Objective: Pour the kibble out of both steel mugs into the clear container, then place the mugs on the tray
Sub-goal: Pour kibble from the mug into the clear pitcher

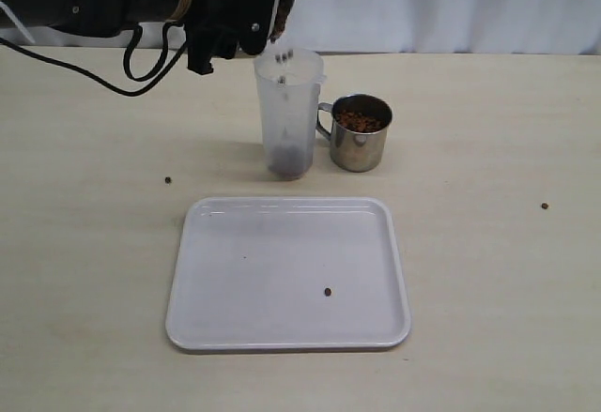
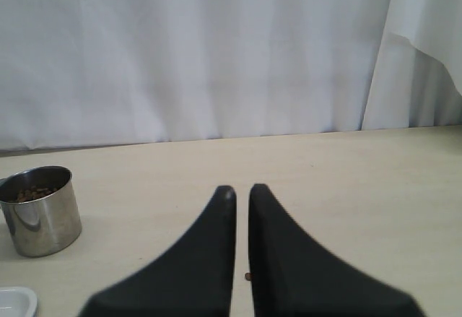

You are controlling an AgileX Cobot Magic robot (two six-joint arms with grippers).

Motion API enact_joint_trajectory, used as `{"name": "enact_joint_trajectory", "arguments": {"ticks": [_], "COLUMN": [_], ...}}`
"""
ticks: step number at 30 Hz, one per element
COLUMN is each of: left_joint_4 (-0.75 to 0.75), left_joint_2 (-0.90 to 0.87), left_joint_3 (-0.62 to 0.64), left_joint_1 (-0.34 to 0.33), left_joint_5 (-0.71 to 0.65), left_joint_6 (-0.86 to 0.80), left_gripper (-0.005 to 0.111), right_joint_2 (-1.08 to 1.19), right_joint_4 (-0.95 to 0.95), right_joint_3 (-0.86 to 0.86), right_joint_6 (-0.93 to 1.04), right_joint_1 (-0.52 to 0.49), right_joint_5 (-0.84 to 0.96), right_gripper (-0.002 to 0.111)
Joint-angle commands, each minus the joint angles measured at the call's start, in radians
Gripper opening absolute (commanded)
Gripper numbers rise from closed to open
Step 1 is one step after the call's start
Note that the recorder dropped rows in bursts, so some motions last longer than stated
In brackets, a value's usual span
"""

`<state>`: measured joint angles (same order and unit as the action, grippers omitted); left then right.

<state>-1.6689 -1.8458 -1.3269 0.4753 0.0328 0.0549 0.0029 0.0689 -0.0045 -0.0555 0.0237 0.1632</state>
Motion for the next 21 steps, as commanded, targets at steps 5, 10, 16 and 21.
{"name": "enact_joint_trajectory", "arguments": {"ticks": [5, 10, 16, 21], "left_joint_4": [-0.014, -0.022, -0.022, -0.022], "left_joint_2": [0.008, 0.008, 0.008, 0.008], "left_joint_3": [-0.013, -0.013, -0.013, -0.013], "left_joint_1": [0.002, 0.002, 0.002, 0.002], "left_joint_5": [-0.004, -0.004, 0.006, 0.014], "left_joint_6": [-0.007, -0.007, -0.022, -0.025], "left_gripper": [0.0, 0.0, 0.0, 0.0], "right_joint_2": [-0.003, -0.003, -0.003, -0.003], "right_joint_4": [-0.003, -0.003, -0.003, -0.003], "right_joint_3": [0.005, 0.005, 0.005, 0.005], "right_joint_6": [0.004, 0.004, 0.004, 0.004], "right_joint_1": [0.002, 0.002, 0.002, 0.002], "right_joint_5": [-0.004, -0.004, -0.004, -0.004], "right_gripper": [0.005, 0.005, 0.005, 0.005]}}
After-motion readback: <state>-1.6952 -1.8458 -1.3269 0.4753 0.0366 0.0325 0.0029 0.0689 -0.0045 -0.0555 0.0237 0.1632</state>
